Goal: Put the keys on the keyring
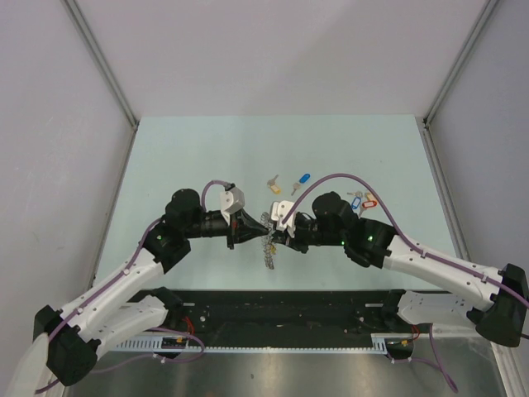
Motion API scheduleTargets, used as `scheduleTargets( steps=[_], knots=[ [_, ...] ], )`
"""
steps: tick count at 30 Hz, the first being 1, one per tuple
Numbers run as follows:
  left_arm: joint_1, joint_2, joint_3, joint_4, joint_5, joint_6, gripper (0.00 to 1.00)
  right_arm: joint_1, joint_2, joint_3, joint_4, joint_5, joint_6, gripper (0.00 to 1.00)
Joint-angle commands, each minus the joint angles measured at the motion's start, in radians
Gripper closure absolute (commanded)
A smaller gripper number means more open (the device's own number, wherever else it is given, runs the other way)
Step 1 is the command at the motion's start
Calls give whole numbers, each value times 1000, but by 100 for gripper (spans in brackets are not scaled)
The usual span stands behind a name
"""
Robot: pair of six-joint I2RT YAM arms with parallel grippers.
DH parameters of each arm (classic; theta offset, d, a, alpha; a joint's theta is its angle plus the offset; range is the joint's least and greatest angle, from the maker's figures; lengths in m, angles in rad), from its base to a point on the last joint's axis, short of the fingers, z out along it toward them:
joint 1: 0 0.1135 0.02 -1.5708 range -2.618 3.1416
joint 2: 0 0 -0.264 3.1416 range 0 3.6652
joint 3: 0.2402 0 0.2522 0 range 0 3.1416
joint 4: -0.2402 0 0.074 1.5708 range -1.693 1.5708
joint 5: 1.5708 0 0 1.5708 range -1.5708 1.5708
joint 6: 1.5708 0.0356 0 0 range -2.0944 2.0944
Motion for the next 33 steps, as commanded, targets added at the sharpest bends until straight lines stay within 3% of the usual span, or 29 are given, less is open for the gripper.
scheduleTargets(
  steps=[1, 7, 14, 16, 20, 23, 25, 26, 29, 33],
  knots=[
    [6, -16, 0, 74, 38, -26, 100, -1, -32, -5, 67, 24, 22, 81],
    [6, -14, -2, 62, 37, -21, 100, -2, -43, -6, 91, 47, 29, 74],
    [6, -11, -3, 57, 37, -14, 100, -7, -43, -8, 110, 57, 40, 73],
    [4, -14, -5, 65, 37, -15, 100, -9, -40, -6, 110, 47, 40, 77],
    [6, -23, -8, 83, 34, -26, 100, -9, -28, -8, 91, 34, 42, 100],
    [6, -34, -15, 102, 9, -43, 99, -7, -19, -8, 71, 35, 32, 100],
    [6, -35, -8, 64, -14, -23, 93, -4, -20, -8, 61, 40, 17, 100],
    [6, -31, 12, 39, -19, -9, 82, -4, -25, -8, 61, 43, 12, 100],
    [12, -20, 70, -81, -22, 56, 68, 1, -34, -6, 61, 47, -14, 100],
    [13, 12, 141, -214, -9, 162, 58, 4, -40, -3, 62, 47, -46, 100]
  ],
)
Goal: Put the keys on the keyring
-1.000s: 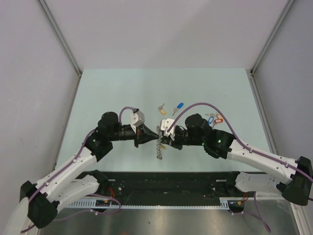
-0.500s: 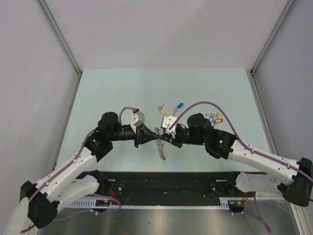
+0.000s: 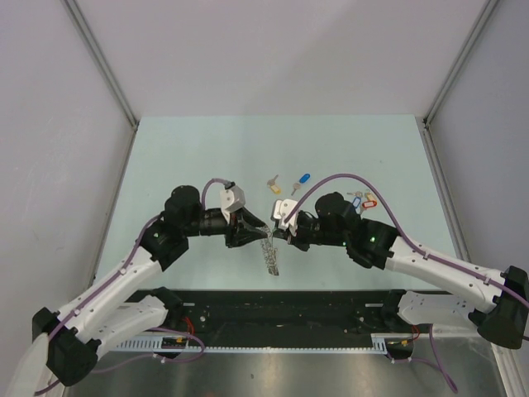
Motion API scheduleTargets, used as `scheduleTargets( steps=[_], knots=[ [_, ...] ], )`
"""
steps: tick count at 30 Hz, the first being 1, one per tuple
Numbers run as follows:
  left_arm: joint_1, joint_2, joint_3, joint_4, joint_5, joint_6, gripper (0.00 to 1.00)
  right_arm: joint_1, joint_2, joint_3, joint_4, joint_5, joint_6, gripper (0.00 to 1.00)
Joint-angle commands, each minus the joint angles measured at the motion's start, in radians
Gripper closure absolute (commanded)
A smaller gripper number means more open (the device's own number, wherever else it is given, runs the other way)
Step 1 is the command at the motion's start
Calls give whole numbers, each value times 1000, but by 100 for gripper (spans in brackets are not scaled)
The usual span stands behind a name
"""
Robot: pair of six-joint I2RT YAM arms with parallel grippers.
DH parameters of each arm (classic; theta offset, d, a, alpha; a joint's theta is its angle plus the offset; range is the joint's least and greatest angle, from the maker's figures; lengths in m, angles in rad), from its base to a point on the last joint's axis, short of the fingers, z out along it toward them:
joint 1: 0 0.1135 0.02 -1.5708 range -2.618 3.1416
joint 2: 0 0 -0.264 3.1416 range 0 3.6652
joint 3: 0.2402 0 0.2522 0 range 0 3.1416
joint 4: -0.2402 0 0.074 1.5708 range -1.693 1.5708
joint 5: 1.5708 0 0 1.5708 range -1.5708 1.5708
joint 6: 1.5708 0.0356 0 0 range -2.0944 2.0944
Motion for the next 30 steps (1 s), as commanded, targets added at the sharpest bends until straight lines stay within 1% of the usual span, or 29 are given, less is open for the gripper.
scheduleTargets(
  steps=[1, 4, 7, 12, 13, 15, 17, 20, 21, 23, 25, 30],
  knots=[
    [5, 36, 116, -177, 13, 133, 58, 7, -17, 13, 32, 4, -49, 100],
    [7, 81, 161, -257, 18, 181, 54, 6, -16, 19, 19, -3, -60, 100],
    [7, 121, 194, -297, 54, 205, 55, 9, -9, 24, 8, 1, -66, 100],
    [4, 178, 242, -344, 85, 202, 60, 14, -6, 25, 6, 6, -70, 100],
    [4, 191, 248, -349, 88, 199, 63, 14, -6, 25, 5, 10, -72, 100],
    [-1, 201, 253, -348, 88, 184, 67, 15, -3, 27, 3, 15, -72, 100],
    [-13, 208, 259, -345, 88, 172, 68, 18, 0, 25, 2, 23, -73, 100],
    [-28, 219, 265, -345, 82, 155, 71, 23, 6, 28, 2, 32, -75, 100],
    [-31, 219, 267, -345, 82, 152, 74, 24, 6, 28, 2, 35, -77, 100],
    [-39, 224, 265, -341, 73, 141, 75, 26, 9, 28, 2, 39, -75, 100],
    [-44, 228, 263, -338, 71, 133, 80, 30, 14, 28, 0, 46, -77, 100],
    [-61, 248, 270, -360, 71, 143, 83, 37, 17, 31, 0, 53, -78, 100]
  ],
)
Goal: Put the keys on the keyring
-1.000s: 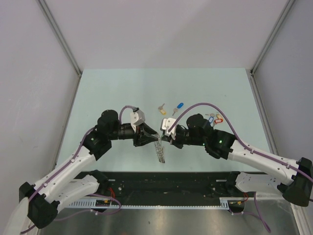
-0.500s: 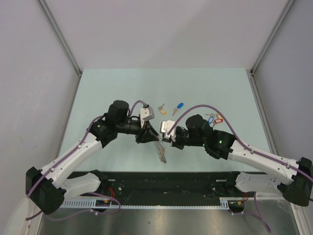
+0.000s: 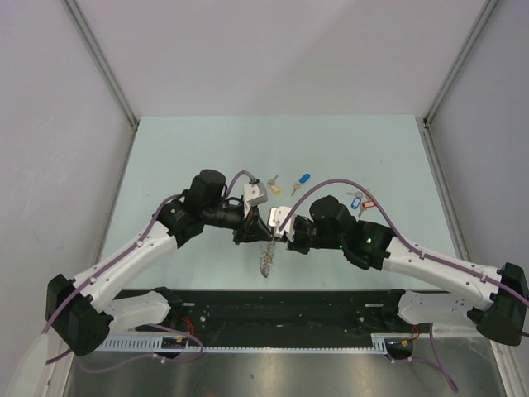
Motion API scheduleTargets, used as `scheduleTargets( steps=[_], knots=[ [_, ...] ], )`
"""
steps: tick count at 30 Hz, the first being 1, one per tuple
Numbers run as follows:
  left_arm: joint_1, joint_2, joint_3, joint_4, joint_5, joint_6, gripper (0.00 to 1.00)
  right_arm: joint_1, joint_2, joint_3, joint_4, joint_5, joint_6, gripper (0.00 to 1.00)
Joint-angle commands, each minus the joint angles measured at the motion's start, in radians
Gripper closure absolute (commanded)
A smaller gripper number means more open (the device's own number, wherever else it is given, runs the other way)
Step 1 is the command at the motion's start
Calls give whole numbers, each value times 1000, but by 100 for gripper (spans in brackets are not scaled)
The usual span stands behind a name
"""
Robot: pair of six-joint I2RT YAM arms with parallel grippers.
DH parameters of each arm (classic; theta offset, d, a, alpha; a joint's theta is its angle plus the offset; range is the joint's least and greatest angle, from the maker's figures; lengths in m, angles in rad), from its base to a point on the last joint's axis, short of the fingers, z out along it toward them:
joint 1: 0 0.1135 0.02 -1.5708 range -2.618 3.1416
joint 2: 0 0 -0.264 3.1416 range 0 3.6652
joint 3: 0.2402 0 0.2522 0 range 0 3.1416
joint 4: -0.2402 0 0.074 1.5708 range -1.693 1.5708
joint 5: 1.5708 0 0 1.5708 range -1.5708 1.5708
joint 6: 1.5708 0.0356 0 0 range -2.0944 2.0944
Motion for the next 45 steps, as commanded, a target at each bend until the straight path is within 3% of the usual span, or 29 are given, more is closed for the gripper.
scheduleTargets(
  steps=[1, 10, 13, 18, 24, 28, 30, 40, 45],
  knots=[
    [-16, 15, 45, -32, 28, 7, 83, 10, -2, 31, 46, 19, -15, 100],
    [-16, 29, 53, -110, 26, 63, 89, 11, -2, 35, 37, 24, -16, 100],
    [-16, 29, 54, -110, 28, 67, 100, 11, -2, 35, 34, 24, -16, 100],
    [-16, 7, 51, -76, 5, 45, 100, 11, -7, 33, 17, 42, -12, 100],
    [23, -98, -16, 115, -124, -137, 100, 11, -18, 22, -3, 96, 13, 100],
    [24, -186, -117, 332, -262, -272, 100, 21, -30, -27, 57, 99, 47, 100],
    [24, -224, -186, 393, -361, -333, 100, 30, -38, -50, 115, 112, 71, 100],
    [1, -387, -418, 779, -598, -545, 100, 88, -1, -153, 373, 139, 152, 100],
    [-72, -396, -510, 937, -742, -628, 100, 106, 24, -192, 508, 174, 186, 100]
  ],
)
